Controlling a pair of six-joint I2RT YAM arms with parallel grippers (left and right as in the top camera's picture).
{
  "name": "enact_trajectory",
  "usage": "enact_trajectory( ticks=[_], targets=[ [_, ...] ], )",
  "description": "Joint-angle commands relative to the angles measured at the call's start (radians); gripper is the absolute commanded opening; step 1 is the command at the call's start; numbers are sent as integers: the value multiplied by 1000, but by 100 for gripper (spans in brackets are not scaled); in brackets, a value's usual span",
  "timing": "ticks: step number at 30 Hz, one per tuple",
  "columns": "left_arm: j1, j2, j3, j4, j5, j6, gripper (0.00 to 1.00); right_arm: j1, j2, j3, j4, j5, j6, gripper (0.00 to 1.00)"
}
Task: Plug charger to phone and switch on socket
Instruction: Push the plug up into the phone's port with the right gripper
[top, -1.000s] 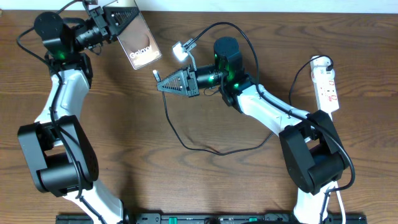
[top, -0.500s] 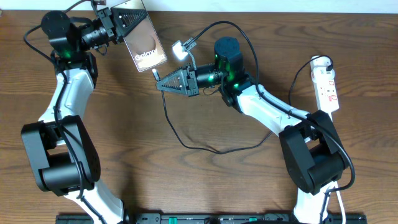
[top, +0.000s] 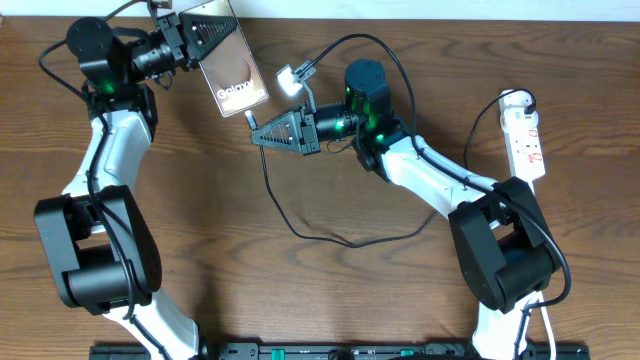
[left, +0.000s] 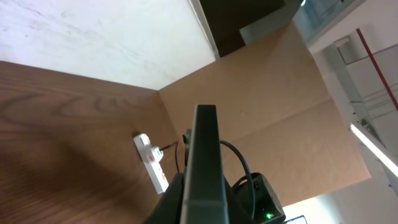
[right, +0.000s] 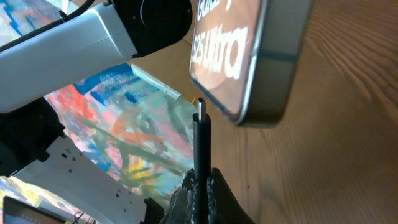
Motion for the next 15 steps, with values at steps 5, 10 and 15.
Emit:
enact_trajectory(
  ticks=[5,10,15],
  targets=[
    [3,-20,1,13,16,-9,7,-5,10,13,3,-8,10,1],
    [2,-20,1,13,15,-13,7,-5,10,13,3,-1,10,1],
    [2,-20,1,13,14,-31,7,-5,11,13,3,5,11,1]
  ],
)
